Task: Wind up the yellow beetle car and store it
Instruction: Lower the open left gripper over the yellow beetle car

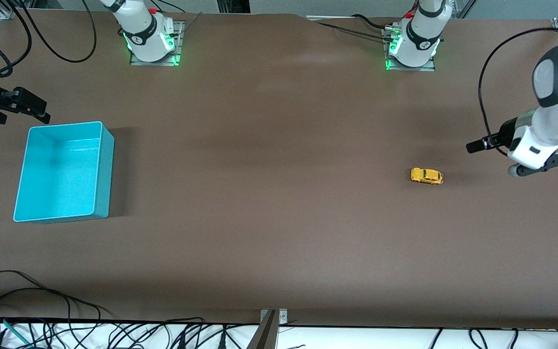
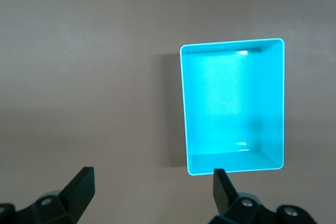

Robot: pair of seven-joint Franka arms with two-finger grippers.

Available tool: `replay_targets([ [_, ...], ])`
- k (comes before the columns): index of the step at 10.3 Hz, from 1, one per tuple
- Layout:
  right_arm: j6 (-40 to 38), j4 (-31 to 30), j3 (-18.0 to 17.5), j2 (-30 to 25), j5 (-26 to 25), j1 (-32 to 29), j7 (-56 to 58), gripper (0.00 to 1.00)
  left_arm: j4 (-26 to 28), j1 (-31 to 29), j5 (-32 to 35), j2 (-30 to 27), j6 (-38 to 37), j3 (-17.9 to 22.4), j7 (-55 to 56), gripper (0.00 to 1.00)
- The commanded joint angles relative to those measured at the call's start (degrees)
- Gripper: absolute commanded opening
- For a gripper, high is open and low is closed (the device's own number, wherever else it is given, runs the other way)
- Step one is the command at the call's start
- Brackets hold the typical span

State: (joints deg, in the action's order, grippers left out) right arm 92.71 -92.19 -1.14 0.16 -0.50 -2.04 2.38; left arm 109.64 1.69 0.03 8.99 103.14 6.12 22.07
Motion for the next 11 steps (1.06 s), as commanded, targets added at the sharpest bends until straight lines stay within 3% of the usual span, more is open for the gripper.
replay_targets([
  [1, -1.2, 1.3, 0.1, 0.4, 0.7, -0.2, 0.9, 1.00, -0.2, 0.0, -2.2, 4.8, 4.2, -0.1, 14.3, 1.00],
  [6, -1.2, 1.3, 0.1, 0.4, 0.7, -0.2, 0.9, 1.00, 4.5, 0.8, -6.4, 13.5, 22.6, -0.3, 45.6, 1.00],
  [11, -1.2, 1.3, 0.1, 0.5, 0.7, -0.2, 1.0, 1.00, 8.6, 0.7, -8.7, 16.1, 30.2, -2.1, 49.4, 1.00],
])
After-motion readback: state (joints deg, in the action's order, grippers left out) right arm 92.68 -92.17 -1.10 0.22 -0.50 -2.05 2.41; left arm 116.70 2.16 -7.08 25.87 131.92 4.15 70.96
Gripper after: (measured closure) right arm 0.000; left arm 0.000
